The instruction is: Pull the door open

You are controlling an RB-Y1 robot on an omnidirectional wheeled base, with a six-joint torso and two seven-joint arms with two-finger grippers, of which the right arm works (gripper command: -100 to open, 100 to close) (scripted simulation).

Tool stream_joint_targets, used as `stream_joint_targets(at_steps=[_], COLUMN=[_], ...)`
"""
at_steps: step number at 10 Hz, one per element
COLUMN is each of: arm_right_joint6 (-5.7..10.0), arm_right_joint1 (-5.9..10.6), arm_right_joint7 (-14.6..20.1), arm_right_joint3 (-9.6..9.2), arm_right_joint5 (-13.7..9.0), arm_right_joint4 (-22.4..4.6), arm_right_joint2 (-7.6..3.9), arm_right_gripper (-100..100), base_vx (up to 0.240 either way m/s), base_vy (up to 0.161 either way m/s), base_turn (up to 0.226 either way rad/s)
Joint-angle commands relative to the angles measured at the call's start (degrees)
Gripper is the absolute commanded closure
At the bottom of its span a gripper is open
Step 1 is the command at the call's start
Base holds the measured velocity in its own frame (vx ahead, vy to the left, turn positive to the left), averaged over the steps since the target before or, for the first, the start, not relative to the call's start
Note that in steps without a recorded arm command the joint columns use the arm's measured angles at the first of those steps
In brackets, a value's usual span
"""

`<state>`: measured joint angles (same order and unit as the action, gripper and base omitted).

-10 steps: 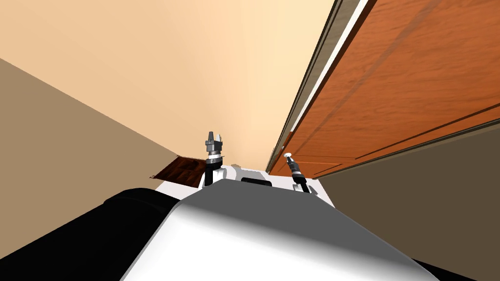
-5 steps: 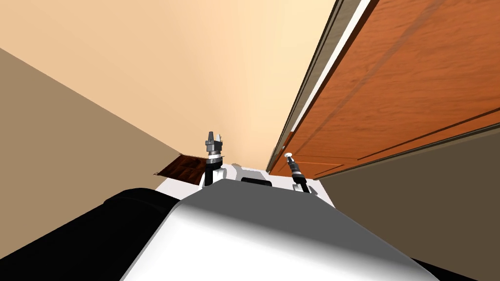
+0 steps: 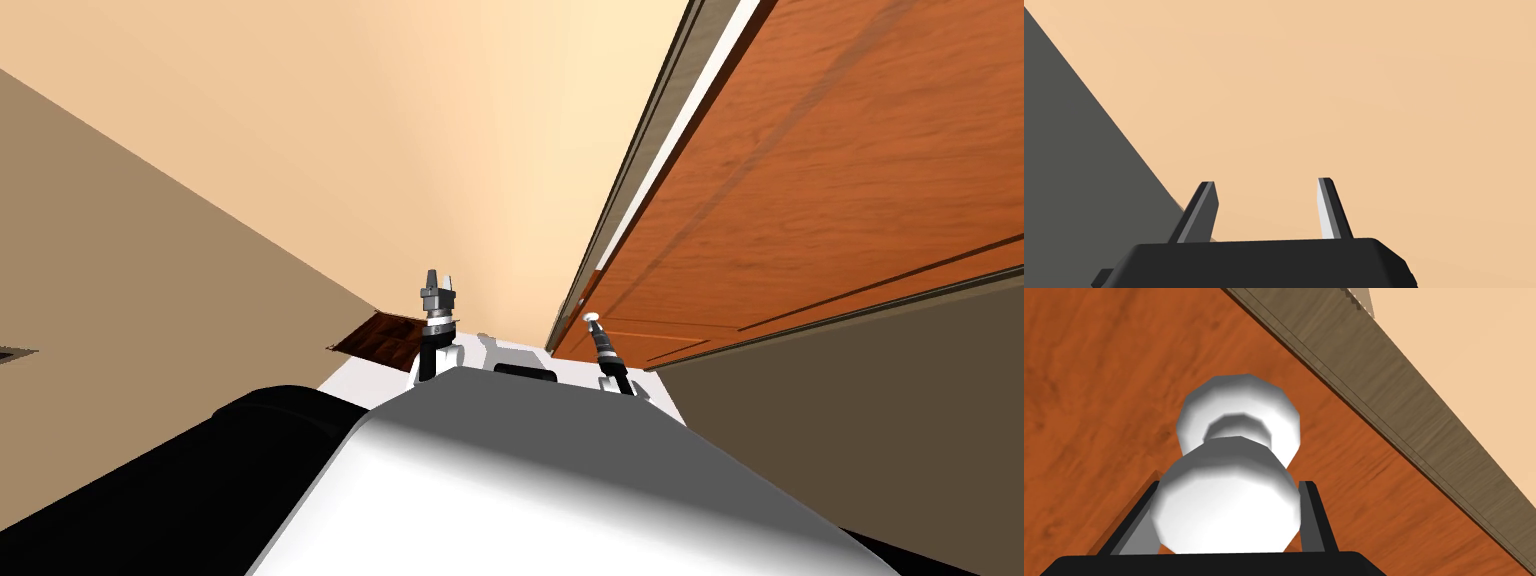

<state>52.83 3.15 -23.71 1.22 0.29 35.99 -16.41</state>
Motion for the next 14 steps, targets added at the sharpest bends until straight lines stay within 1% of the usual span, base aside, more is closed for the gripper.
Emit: stream_joint_targets(at_steps=[1, 2, 3, 4, 5, 6, 7, 8, 9, 10, 11, 12, 13, 14], arm_right_joint6=[0.02, -0.08, -0.08, -0.17, -0.17, -0.27, -0.27, -0.37, -0.47, -0.47, -0.47, -0.56, -0.66, -0.66], arm_right_joint1=[-0.05, -0.01, -0.01, 0.03, 0.03, 0.08, 0.08, 0.13, 0.17, 0.17, 0.17, 0.22, 0.26, 0.26], arm_right_joint7=[1.79, 3.94, 4.06, 6.34, 6.35, 8.47, 8.72, 11.02, 12.51, 13.44, 13.44, 15.81, 17.32, 18.17], arm_right_joint3=[-0.86, -1.05, -1.05, -1.25, -1.25, -1.45, -1.45, -1.66, -1.87, -1.87, -1.87, -2.07, -2.28, -2.28], arm_right_joint5=[-0.04, -0.74, -0.74, -1.45, -1.45, -2.20, -2.20, -2.94, -3.69, -3.69, -3.69, -4.44, -5.19, -5.19], arm_right_joint4=[0.30, 0.31, 0.31, 0.32, 0.32, 0.33, 0.33, 0.34, 0.35, 0.35, 0.35, 0.36, 0.36, 0.36], arm_right_joint2=[0.87, 0.85, 0.85, 0.84, 0.84, 0.82, 0.82, 0.81, 0.80, 0.80, 0.80, 0.78, 0.77, 0.77], arm_right_gripper=[100, 100, 100, 100, 100, 100, 100, 100, 100, 100, 100, 100, 100, 100], base_vx=[-0.026, -0.028, -0.024, -0.031, -0.030, -0.037, -0.032, -0.033, -0.050, -0.038, -0.010, -0.023, -0.048, -0.038], base_vy=[-0.021, -0.017, -0.009, -0.011, -0.009, -0.012, -0.008, -0.019, -0.029, -0.019, -0.001, 0.001, -0.020, -0.023], base_turn=[0.018, 0.067, 0.029, 0.044, 0.032, 0.039, 0.038, 0.094, 0.114, 0.034, -0.007, 0.059, 0.070, 0.073])
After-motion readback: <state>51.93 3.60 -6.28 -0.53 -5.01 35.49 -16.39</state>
